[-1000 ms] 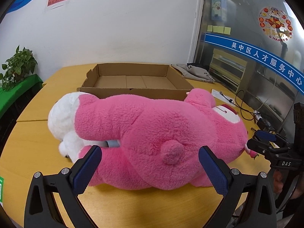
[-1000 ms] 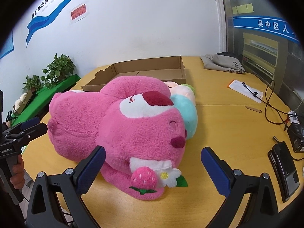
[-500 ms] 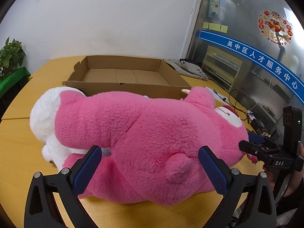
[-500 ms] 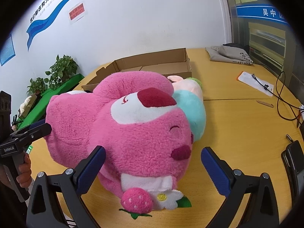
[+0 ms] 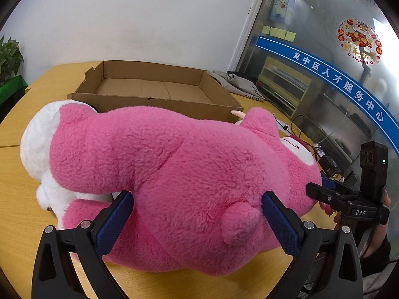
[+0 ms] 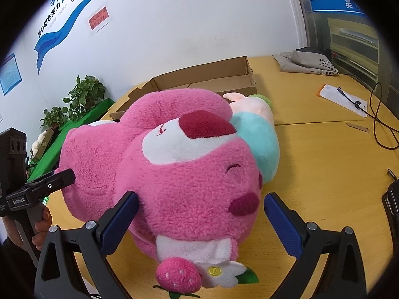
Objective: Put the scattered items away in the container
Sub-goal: 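Close both grippers on the pink bear's body side by side, then lift the pink bear with both grippers and carry it over the box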
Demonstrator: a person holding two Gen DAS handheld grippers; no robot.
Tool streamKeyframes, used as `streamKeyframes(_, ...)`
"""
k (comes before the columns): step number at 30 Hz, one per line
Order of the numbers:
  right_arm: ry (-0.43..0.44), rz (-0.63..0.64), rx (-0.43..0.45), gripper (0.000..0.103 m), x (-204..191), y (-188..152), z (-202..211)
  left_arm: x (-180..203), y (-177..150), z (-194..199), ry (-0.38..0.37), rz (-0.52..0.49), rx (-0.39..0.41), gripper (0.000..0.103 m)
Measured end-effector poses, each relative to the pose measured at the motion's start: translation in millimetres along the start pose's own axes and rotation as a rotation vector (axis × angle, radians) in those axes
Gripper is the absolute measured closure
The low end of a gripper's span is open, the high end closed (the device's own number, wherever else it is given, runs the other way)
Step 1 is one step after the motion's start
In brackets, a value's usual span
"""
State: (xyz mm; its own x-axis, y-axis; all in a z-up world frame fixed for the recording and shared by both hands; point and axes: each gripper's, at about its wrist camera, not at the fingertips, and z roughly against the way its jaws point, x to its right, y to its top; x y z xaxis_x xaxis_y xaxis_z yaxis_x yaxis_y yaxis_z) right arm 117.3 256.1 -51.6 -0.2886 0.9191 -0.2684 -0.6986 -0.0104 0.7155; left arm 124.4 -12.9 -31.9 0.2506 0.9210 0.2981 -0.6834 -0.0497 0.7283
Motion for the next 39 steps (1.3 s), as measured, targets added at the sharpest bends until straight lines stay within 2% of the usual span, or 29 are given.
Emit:
streamKeyframes(9,0.015,-0.02,-0.007,0.001,3,-2,-4,2,0,-1,-0.015,-0.003,0.001,0.0)
streamKeyframes(15,0.038,-0.027,-0.035,0.001,6,-3,-15,10,-1,-9,0.017,-0.044,-0.032,0.001)
streamKeyframes(17,0.057,-0.043,-0.045,0.001,8,-3,-22,13,-1,-11,0.036,-0.056,-0.041,0.012)
streamKeyframes(20,0.045,-0.031,-0.045,0.001,5,-3,-27,15,-2,-9,0.036,-0.065,-0.044,0.02)
streamKeyframes(22,0.036,-0.012,-0.038,0.009,0,-3,-25,14,-3,-7,0.029,-0.061,-0.041,0.023)
streamKeyframes(24,0.027,0.007,-0.034,0.022,-4,-3,-24,12,-3,-5,0.014,-0.047,-0.037,0.028)
streamKeyframes(30,0.033,0.016,0.002,0.039,-10,-6,-11,18,-5,6,0.002,-0.063,-0.014,0.04)
streamKeyframes(35,0.041,0.043,0.053,0.043,-21,-4,12,25,-4,29,-0.012,-0.057,0.03,0.042)
streamKeyframes(39,0.066,0.059,0.101,0.044,-30,3,34,35,7,62,-0.008,-0.083,0.109,0.042)
